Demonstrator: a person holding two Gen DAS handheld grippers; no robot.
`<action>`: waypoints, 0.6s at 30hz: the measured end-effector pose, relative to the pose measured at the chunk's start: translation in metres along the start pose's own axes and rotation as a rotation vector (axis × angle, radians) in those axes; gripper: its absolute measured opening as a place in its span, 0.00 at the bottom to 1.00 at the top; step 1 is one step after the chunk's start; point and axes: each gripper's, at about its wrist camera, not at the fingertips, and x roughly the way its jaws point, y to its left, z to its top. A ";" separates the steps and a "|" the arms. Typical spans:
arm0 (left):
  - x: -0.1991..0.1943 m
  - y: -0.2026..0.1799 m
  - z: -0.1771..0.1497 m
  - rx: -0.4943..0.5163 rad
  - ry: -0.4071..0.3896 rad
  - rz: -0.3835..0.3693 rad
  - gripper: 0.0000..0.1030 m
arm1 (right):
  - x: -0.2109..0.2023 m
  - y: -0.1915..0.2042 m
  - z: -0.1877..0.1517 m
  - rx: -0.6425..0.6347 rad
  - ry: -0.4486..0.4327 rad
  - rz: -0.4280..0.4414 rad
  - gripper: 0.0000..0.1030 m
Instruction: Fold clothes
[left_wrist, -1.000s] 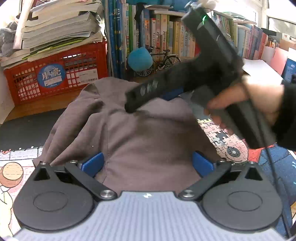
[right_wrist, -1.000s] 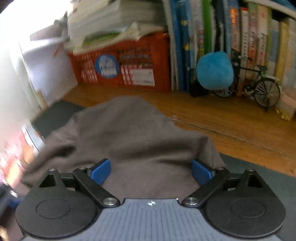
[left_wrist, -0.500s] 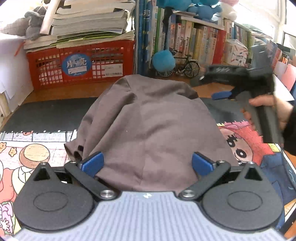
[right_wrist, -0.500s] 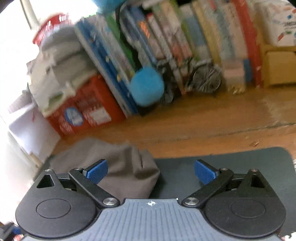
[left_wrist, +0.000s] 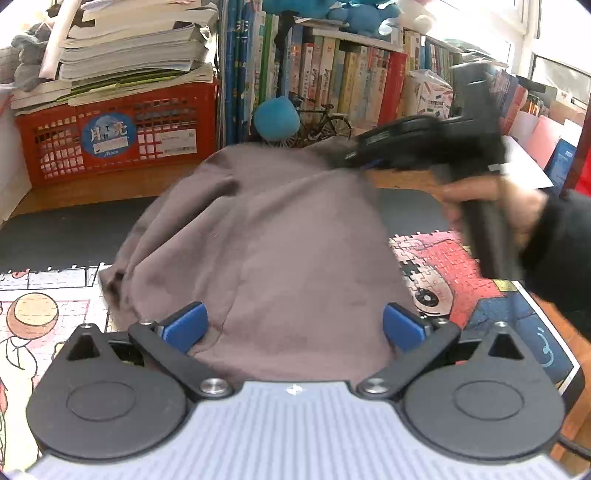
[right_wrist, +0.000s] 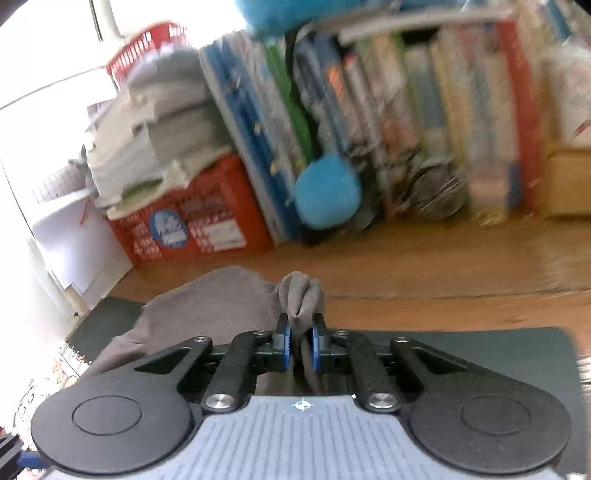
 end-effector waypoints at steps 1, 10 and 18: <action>-0.001 -0.001 0.001 0.004 0.000 -0.001 0.99 | -0.015 -0.004 0.000 0.002 -0.011 -0.019 0.12; 0.007 -0.019 0.012 0.075 0.053 0.107 0.99 | -0.152 -0.044 -0.075 0.044 -0.012 -0.206 0.14; 0.007 -0.052 0.013 0.098 0.072 0.196 0.99 | -0.188 -0.027 -0.104 -0.043 -0.064 -0.328 0.64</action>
